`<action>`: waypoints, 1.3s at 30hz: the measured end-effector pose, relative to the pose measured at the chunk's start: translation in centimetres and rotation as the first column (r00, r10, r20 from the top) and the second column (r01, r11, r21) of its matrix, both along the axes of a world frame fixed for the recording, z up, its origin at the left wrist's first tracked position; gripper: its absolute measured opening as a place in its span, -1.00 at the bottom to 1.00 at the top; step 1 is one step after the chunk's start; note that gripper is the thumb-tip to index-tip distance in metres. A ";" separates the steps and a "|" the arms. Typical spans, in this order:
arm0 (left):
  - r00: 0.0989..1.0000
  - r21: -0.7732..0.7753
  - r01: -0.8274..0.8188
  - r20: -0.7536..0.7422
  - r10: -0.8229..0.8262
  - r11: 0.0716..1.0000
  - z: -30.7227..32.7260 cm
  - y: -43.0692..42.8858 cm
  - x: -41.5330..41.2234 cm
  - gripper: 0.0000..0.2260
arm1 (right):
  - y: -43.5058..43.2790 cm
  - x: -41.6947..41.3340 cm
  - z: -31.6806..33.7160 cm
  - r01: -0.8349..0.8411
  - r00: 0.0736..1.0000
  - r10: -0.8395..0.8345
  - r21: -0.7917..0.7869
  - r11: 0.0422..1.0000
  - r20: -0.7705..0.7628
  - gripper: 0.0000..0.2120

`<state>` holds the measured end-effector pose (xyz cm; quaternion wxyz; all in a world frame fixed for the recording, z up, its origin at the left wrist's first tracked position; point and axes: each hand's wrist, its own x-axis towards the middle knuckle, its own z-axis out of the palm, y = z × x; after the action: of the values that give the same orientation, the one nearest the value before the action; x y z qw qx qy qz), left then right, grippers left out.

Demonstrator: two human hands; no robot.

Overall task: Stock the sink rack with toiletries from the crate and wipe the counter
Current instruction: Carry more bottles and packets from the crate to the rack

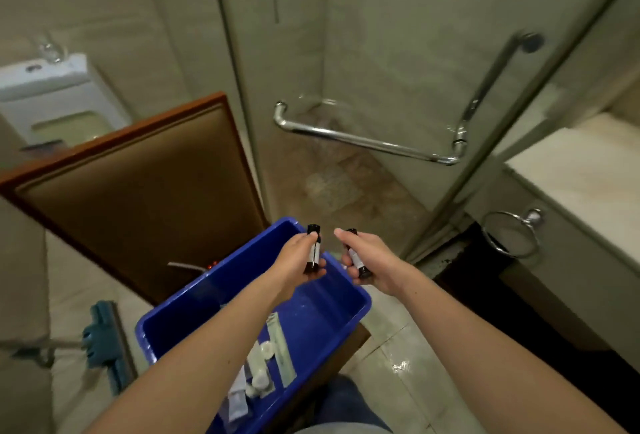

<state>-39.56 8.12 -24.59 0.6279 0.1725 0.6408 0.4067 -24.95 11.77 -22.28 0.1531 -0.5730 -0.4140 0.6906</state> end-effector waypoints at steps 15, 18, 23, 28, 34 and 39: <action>0.931 0.179 0.363 -0.046 -0.361 0.914 6.1 4.6 14.0 -0.75 | -1.4 14.7 6.6 0.400 0.908 -0.391 0.035 0.916 -0.153 -0.77; 0.905 0.248 0.422 -0.061 -0.420 0.872 7.2 4.6 18.6 -0.77 | -2.3 19.2 7.8 0.450 0.886 -0.433 0.076 0.890 -0.167 -0.80; 0.877 0.294 0.476 -0.089 -0.472 0.829 8.0 4.3 27.5 -0.78 | -4.4 27.9 9.0 0.520 0.850 -0.506 0.081 0.850 -0.146 -0.78; 0.844 0.323 0.517 -0.034 -0.536 0.793 9.7 2.9 36.7 -0.75 | -6.6 36.5 9.5 0.637 0.770 -0.624 0.103 0.764 -0.136 -0.73; 0.826 0.285 0.516 0.083 -0.557 0.808 10.6 1.3 46.7 -0.74 | -9.1 46.3 10.0 0.750 0.654 -0.715 0.089 0.655 -0.250 -0.78; 0.752 0.292 0.633 -0.013 -0.659 0.717 11.3 0.1 54.3 -0.78 | -11.2 53.1 10.0 0.808 0.582 -0.753 0.107 0.580 -0.309 -0.84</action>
<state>14.78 8.19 -13.25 0.7282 0.4526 0.4470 0.2551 28.12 0.57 -12.25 0.5565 -0.5902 -0.1757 0.5578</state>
